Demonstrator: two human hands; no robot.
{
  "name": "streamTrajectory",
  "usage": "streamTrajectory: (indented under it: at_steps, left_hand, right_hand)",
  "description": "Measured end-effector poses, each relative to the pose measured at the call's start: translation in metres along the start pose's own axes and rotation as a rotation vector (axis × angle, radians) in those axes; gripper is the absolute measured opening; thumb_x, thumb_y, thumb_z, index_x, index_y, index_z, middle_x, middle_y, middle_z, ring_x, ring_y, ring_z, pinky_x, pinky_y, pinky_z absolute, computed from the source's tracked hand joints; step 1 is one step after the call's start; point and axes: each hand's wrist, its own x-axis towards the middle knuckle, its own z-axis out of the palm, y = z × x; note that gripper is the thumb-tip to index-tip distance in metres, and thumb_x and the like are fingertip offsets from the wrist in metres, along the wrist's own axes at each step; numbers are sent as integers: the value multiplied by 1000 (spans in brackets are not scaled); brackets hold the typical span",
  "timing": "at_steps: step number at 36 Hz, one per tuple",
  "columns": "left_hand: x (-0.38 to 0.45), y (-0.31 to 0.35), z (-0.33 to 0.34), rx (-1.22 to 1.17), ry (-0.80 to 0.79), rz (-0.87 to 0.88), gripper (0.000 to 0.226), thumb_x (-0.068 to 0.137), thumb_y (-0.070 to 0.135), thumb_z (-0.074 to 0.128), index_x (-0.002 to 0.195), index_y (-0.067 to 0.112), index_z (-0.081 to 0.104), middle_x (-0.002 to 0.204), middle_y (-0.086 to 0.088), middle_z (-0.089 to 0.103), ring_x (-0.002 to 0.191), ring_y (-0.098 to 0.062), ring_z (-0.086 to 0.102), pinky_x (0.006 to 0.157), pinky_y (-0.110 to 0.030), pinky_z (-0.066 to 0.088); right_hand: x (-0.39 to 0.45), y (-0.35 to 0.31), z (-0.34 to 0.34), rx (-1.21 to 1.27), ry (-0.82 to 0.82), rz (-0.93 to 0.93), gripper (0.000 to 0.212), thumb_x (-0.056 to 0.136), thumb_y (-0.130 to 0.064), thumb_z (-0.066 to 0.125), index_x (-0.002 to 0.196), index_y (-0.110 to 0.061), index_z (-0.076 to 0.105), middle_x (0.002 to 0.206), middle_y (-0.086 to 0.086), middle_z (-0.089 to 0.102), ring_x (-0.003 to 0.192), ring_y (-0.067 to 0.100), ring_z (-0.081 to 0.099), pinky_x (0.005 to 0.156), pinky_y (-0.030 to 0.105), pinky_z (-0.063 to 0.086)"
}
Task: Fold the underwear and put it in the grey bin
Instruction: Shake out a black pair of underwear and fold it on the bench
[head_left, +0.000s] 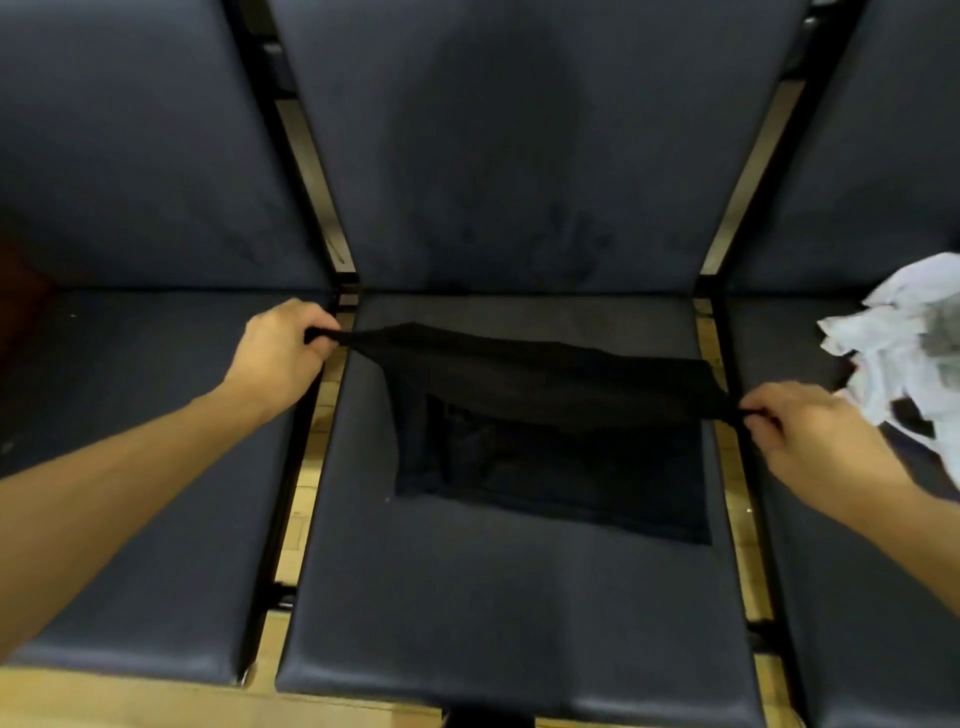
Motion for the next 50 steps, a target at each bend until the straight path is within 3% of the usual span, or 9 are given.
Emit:
streamTrajectory:
  at_steps: [13, 24, 31, 34, 37, 40, 44, 48, 50]
  left_hand:
    - [-82, -37, 68, 70, -231, -104, 18, 90, 7, 57, 106, 11, 64, 111, -4, 51, 97, -22, 56, 86, -34, 49]
    - [-90, -46, 81, -82, -202, -288, 12, 92, 7, 54, 103, 10, 53, 107, -3, 45, 77, -19, 54, 59, -24, 42]
    - [-100, -46, 97, -23, -366, -345, 11, 89, 10, 59, 98, 10, 52, 112, -10, 47, 87, -24, 55, 73, -31, 47]
    - [-102, -39, 104, -25, -387, -381, 30, 86, 19, 65, 107, 13, 45, 116, -6, 45, 93, -23, 54, 79, -36, 50]
    - [-104, -25, 109, -137, -374, -443, 70, 78, 30, 76, 129, 12, 32, 127, -4, 40, 108, -22, 50, 82, -31, 47]
    - [-107, -14, 117, -182, -382, -500, 82, 71, 37, 80, 130, 13, 28, 130, -8, 42, 112, -25, 50, 85, -35, 49]
    - [-105, -4, 129, -267, -314, -678, 71, 76, 31, 78, 127, 7, 33, 120, -13, 53, 108, -31, 56, 74, -34, 47]
    - [-99, -10, 138, -490, -241, -779, 46, 78, 17, 76, 119, 9, 56, 111, -10, 64, 101, -28, 60, 88, -38, 51]
    - [-99, -12, 137, -656, -216, -837, 36, 80, 9, 73, 112, 12, 59, 101, -7, 65, 90, -23, 61, 82, -37, 53]
  right_hand:
    - [-81, 5, 82, -50, -120, -124, 33, 51, 5, 87, 76, -10, 71, 64, 3, 61, 52, 26, 62, 44, 35, 49]
    - [-84, -5, 78, 38, -42, 98, 20, 72, 8, 71, 90, -1, 67, 84, 14, 65, 78, 38, 61, 70, 43, 46]
    - [-97, 5, 93, -78, -61, -105, 9, 68, -8, 65, 76, -9, 68, 68, 5, 60, 56, 29, 62, 51, 35, 48]
    - [-96, 5, 100, -120, -127, -92, 33, 52, 2, 83, 77, -12, 68, 69, 3, 57, 58, 28, 60, 50, 35, 48]
    - [-94, 5, 103, -128, -137, -97, 37, 50, 0, 84, 79, -14, 67, 71, 0, 55, 61, 27, 60, 51, 33, 45]
    - [-96, 4, 105, -129, -137, -89, 38, 50, -1, 85, 80, -14, 66, 72, 0, 55, 62, 27, 60, 52, 32, 43]
    - [-97, 3, 106, -127, -144, -86, 40, 49, 0, 85, 80, -15, 65, 73, 1, 55, 63, 28, 60, 52, 31, 41]
    - [-95, 3, 104, -135, -144, -83, 40, 49, -1, 85, 79, -15, 64, 72, 0, 54, 62, 27, 59, 52, 30, 38]
    - [-95, 4, 105, -131, -142, -76, 39, 49, 0, 85, 79, -15, 64, 72, 0, 54, 62, 27, 59, 54, 28, 36]
